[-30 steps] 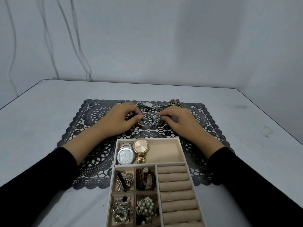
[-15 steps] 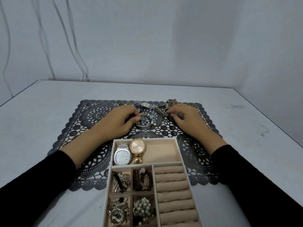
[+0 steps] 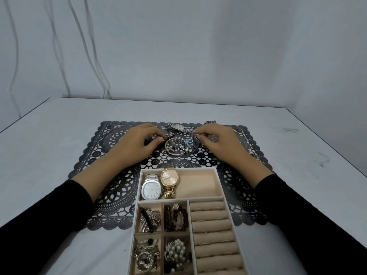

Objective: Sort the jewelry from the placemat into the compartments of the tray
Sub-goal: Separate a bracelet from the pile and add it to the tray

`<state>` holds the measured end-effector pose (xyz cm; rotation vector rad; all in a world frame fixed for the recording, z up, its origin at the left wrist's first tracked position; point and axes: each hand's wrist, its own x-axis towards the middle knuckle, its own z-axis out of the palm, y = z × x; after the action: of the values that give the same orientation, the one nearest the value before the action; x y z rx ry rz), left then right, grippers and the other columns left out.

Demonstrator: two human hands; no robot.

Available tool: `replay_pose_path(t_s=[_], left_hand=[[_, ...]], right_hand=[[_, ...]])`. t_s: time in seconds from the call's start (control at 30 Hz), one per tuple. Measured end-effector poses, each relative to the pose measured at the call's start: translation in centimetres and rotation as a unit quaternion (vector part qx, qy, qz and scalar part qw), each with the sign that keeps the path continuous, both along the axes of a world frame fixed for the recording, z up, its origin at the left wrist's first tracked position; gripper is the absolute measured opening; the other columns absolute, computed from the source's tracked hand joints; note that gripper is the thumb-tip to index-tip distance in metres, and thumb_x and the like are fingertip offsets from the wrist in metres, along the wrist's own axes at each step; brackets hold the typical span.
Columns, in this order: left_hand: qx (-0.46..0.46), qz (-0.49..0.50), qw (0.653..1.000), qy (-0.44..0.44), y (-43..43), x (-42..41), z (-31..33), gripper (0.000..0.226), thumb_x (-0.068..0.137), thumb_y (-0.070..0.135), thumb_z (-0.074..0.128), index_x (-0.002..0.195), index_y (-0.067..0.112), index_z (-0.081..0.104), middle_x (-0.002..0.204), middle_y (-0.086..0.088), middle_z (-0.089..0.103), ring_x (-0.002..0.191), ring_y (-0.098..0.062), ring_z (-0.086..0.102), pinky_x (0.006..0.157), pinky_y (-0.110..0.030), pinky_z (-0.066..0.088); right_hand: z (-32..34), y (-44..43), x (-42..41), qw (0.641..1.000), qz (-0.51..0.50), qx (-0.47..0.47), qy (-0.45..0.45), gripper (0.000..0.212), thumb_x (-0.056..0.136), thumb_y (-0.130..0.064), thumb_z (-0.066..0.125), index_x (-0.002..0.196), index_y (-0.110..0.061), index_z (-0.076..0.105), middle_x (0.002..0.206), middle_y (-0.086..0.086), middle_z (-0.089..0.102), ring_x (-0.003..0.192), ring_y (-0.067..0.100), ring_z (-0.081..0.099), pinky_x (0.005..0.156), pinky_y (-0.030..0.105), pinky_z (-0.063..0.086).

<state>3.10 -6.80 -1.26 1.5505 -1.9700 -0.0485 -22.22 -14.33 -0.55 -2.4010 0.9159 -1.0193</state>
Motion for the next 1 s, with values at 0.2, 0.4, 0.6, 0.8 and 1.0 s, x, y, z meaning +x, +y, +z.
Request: replay_pose_path(t_s=[0.2, 0.4, 0.6, 0.8, 1.0], left_hand=[[0.048, -0.008, 0.998, -0.035, 0.2, 1.8, 0.2, 0.025, 0.096, 0.029, 0.058, 0.119, 0.023, 0.067, 0.119, 0.007, 0.065, 0.106, -0.008, 0.058, 0.091, -0.022, 0.040], [0.071, 0.027, 0.996, -0.038, 0.3, 2.3, 0.0, 0.033, 0.099, 0.033, 0.052, 0.128, 0.023, 0.062, 0.135, 0.004, 0.059, 0.127, -0.012, 0.051, 0.104, -0.022, 0.033], [0.098, 0.098, 0.990, -0.033, 0.2, 2.5, -0.5, 0.042, 0.102, 0.040, 0.038, 0.138, 0.024, 0.052, 0.149, 0.004, 0.045, 0.137, -0.015, 0.040, 0.114, -0.036, 0.031], [0.108, 0.101, 0.989, -0.027, 0.4, 2.4, -0.4, 0.042, 0.103, 0.037, 0.036, 0.139, 0.023, 0.051, 0.150, 0.004, 0.043, 0.138, -0.014, 0.039, 0.114, -0.036, 0.030], [0.095, 0.073, 0.992, -0.034, 0.6, 2.0, -0.2, 0.039, 0.103, 0.034, 0.039, 0.138, 0.021, 0.052, 0.147, 0.004, 0.047, 0.135, -0.014, 0.042, 0.111, -0.030, 0.030]], right_hand=[[0.7, 0.2, 2.6, 0.994, 0.082, 0.032, 0.068, 0.014, 0.083, -0.019, 0.073, 0.096, -0.018, 0.076, 0.093, -0.006, 0.072, 0.087, 0.002, 0.063, 0.081, 0.014, 0.047], [1.5, 0.1, 4.7, 0.984, 0.113, 0.037, 0.135, 0.022, 0.081, -0.031, 0.074, 0.101, -0.021, 0.075, 0.101, -0.006, 0.070, 0.094, 0.004, 0.061, 0.084, 0.017, 0.044], [1.7, 0.2, 5.0, 0.973, 0.119, 0.013, 0.199, 0.017, 0.087, -0.026, 0.068, 0.101, -0.018, 0.075, 0.104, -0.005, 0.066, 0.091, 0.002, 0.054, 0.077, 0.007, 0.035], [1.7, 0.1, 4.4, 0.972, 0.116, 0.007, 0.203, 0.010, 0.089, -0.020, 0.065, 0.094, -0.016, 0.072, 0.094, -0.008, 0.062, 0.089, 0.006, 0.056, 0.080, 0.016, 0.039], [1.7, 0.2, 4.1, 0.975, 0.114, 0.026, 0.191, 0.013, 0.089, -0.024, 0.064, 0.096, -0.016, 0.071, 0.095, -0.007, 0.064, 0.089, 0.005, 0.058, 0.081, 0.017, 0.044]])
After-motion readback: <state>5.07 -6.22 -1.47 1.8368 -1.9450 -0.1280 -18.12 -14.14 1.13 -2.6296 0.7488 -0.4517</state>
